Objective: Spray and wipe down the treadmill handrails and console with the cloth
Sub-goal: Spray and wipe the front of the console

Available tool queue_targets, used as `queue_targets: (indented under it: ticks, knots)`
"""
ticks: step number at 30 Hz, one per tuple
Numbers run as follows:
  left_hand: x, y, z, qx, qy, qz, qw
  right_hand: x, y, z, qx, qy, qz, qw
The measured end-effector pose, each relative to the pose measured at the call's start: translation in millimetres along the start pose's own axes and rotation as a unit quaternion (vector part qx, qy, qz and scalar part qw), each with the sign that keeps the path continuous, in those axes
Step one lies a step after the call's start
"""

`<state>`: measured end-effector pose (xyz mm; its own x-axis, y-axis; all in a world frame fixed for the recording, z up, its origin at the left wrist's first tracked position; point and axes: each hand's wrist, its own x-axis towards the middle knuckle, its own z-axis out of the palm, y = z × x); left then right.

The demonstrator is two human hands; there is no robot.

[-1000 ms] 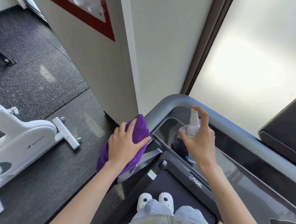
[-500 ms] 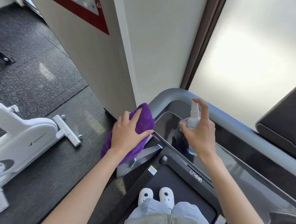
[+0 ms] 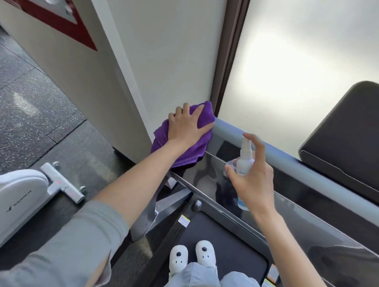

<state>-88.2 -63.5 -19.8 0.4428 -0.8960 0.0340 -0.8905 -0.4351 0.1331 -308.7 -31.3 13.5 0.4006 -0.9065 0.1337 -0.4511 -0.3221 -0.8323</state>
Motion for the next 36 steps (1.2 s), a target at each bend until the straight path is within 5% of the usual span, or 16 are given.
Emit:
queue_targets:
  ticks: [7, 12, 18, 25, 36]
  knots:
    - [-41, -26, -5, -0.034, 0.012, 0.095, 0.995, -5, -7, -9, -0.007, 0.011, -0.01, 1.0]
    - [-102, -59, -2, -0.046, 0.055, 0.086, 0.994, -1, -4, -15, -0.004, 0.031, -0.003, 0.999]
    - [-46, -6, 4, 0.043, 0.055, 0.153, 0.986, -4, 6, -26, -0.005, 0.062, 0.015, 0.998]
    - [-26, 44, 12, -0.011, 0.044, 0.222, 0.974, -9, 9, -36, -0.007, 0.066, 0.02, 0.998]
    - [-106, -58, -16, -0.155, 0.017, -0.034, 0.987, 14, -5, 13, -0.019, -0.014, -0.002, 1.0]
